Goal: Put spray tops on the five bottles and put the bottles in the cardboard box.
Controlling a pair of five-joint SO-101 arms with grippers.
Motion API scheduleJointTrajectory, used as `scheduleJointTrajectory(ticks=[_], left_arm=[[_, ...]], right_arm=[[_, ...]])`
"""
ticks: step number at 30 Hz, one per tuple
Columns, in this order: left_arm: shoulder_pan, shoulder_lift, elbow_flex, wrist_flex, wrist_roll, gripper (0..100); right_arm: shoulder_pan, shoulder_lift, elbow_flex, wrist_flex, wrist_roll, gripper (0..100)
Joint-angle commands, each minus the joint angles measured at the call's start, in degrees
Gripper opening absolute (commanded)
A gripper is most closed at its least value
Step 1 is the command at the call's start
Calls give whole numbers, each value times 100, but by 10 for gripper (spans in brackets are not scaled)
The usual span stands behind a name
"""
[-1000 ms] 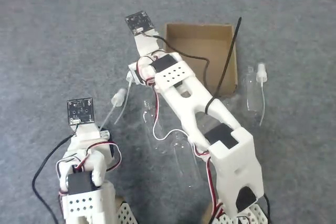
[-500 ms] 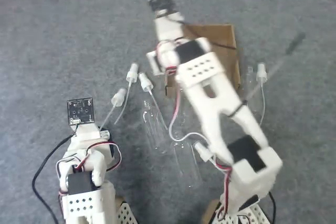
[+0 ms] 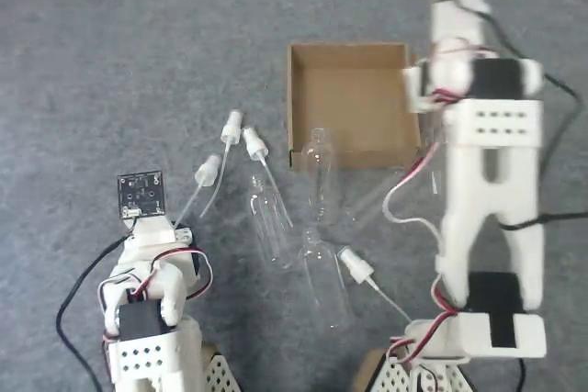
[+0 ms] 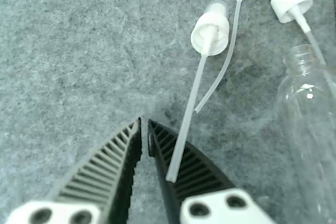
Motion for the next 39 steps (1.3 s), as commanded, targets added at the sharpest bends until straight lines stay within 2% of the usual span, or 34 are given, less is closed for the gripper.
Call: scheduleJointTrajectory(ticks=[1, 7, 24, 39], left_arm=[[-26, -44, -22, -35, 9, 12], [-26, -44, -22, -35, 9, 12], [-26, -44, -22, -35, 9, 12], [-26, -44, -22, -35, 9, 12]], right_arm=[[699, -215, 9, 13, 492, 224], [1103, 303, 334, -444, 1037, 224], [1314, 2598, 369, -2905, 1029, 223], [1402, 3451, 360, -3169, 1029, 221]])
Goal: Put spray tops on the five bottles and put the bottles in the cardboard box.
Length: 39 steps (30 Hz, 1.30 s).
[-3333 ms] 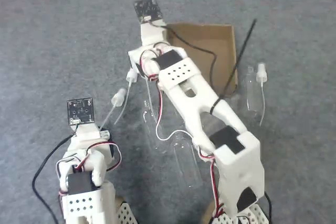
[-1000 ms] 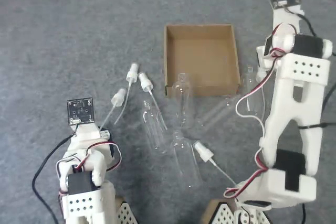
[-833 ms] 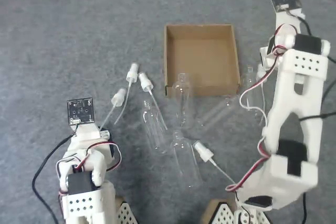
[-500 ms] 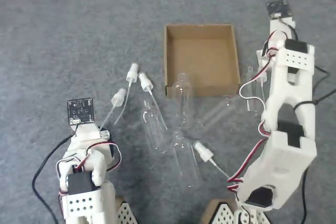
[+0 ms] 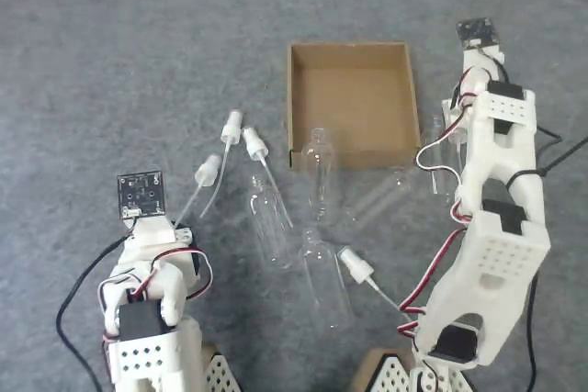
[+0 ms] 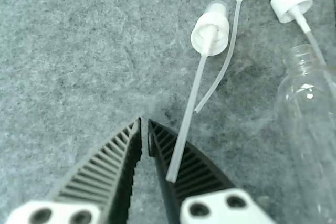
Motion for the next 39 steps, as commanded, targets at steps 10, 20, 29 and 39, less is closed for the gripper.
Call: scheduleJointTrajectory(ticks=[10, 20, 29, 39], left_arm=[[-26, -44, -22, -35, 9, 12], [-26, -44, -22, -35, 9, 12], [-26, -44, -22, -35, 9, 12], [-26, -44, -22, -35, 9, 12]], right_arm=[[251, 277, -53, 119, 62, 183], [796, 40, -273, 848, 70, 28], [567, -1042, -826, 2440, 62, 29], [-1156, -2905, -826, 3618, 62, 32]])
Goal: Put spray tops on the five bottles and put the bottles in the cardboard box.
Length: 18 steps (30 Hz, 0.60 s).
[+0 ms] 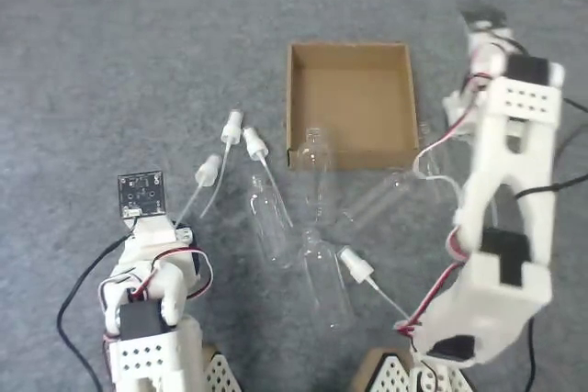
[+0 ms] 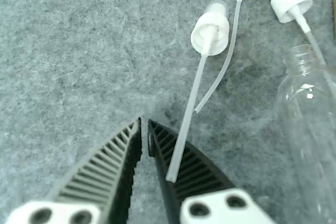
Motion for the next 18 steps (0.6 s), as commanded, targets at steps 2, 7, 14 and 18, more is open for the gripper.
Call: scheduleJointTrajectory(ticks=[2, 7, 14, 18], left_arm=[[-26, -44, -22, -35, 9, 12], [-26, -44, -22, -35, 9, 12], [-26, -44, -22, -35, 9, 12], [-26, -44, -22, -35, 9, 12]], right_arm=[[-1411, -1235, -352, 558, 44, 32], [-2844, -1543, -352, 655, -53, 29], [-4127, -1525, -325, 57, -1037, 32], [-4259, -1402, -325, -523, -1618, 32]])
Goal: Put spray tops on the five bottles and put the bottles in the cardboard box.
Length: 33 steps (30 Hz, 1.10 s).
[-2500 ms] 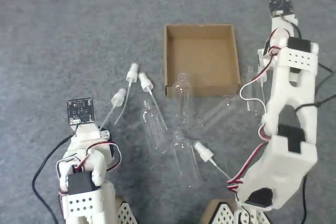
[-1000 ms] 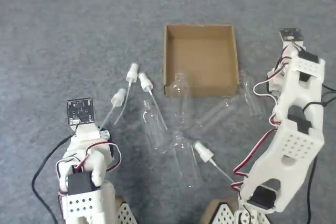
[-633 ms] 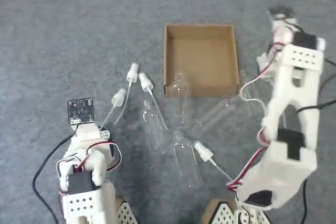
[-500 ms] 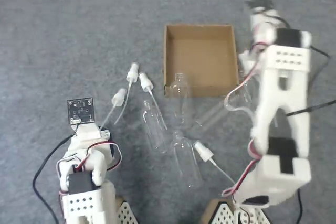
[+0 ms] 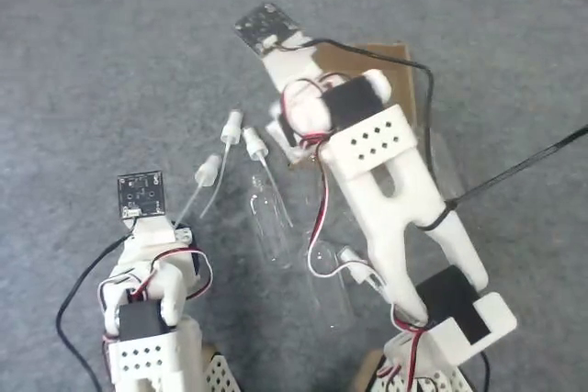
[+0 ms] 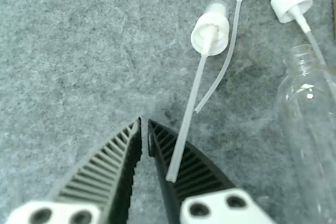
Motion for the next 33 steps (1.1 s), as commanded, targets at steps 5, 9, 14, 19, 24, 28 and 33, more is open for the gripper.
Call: scheduleJointTrajectory(ticks=[5, 9, 14, 19, 24, 28, 33], left_arm=[[-26, -44, -22, -35, 9, 12], [-26, -44, -22, -35, 9, 12], [-26, -44, -22, -35, 9, 12], [-26, -44, -22, -35, 9, 12], [-26, -44, -22, -35, 9, 12], [-26, -44, -22, -35, 9, 12], [-26, -44, -22, -35, 9, 12]], right_arm=[[-277, 470, -343, -1288, -1407, 31], [-444, 1156, -352, -1912, -1820, 29], [-602, 1648, -360, -2466, -2127, 28], [-699, 1947, -360, -2765, -2479, 32], [-752, 2123, -360, -2853, -2681, 32], [-743, 2149, -360, -2809, -3024, 32], [-725, 2158, -352, -2844, -3376, 32]])
